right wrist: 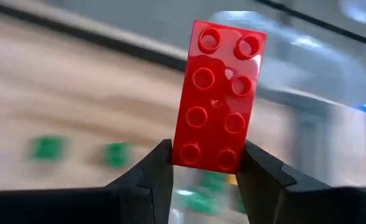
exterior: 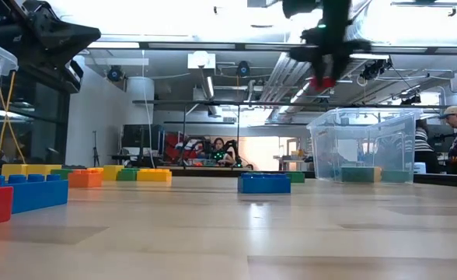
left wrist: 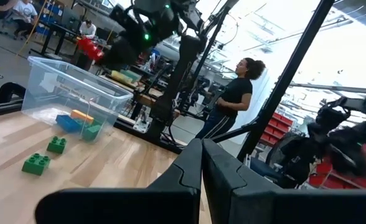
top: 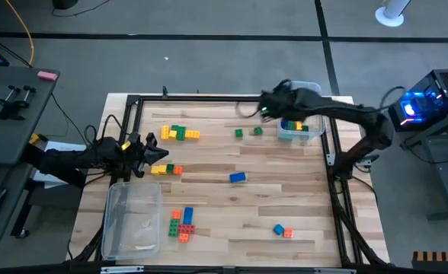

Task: Sort blocks by size
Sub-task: Put the top large red game piece into the right transparent bin

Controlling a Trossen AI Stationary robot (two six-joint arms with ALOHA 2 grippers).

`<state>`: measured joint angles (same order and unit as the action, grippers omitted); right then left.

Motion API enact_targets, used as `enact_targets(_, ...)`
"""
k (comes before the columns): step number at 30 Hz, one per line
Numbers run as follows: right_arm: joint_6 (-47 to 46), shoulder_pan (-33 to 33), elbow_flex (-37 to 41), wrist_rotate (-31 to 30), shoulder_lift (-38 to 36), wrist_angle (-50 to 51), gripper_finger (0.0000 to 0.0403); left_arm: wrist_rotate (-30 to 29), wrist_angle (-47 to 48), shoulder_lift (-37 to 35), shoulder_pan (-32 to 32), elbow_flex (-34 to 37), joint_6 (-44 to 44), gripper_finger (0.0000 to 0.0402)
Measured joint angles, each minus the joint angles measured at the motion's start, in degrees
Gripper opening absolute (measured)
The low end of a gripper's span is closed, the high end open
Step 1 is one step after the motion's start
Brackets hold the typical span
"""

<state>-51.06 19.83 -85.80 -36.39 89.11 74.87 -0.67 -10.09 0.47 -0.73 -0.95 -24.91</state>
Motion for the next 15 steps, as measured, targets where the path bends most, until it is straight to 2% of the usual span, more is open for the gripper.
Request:
enact_targets(3, -2.99, 4.35, 0.0, -0.82, -1.67, 8.55, 0.0136, 0.0, -0.02, 0.0, 0.0, 0.0, 0.0, 0.0)
enact_targets(6, -3.93, 8.52, 0.09, 0.05, -1.69, 12.78, 0.0136, 0.0, -0.02, 0.0, 0.0, 0.0, 0.01, 0.0)
enact_targets(10, 2.5, 12.76, 1.11, 1.69, -1.59, 8.36, 0.0138, 0.0, -0.02, 0.0, 0.0, 0.0, 0.0, 0.0)
enact_targets(12, 4.93, 14.24, 1.65, 4.08, -1.58, 6.42, 0.0167, 0.0, -0.02, 0.0, 0.0, 0.0, 0.02, 0.0)
enact_targets(15, 6.36, 15.85, 2.34, 7.7, -1.6, 4.62, 0.0241, 0.0, -0.02, 0.0, 0.0, 0.0, 0.02, 0.0)
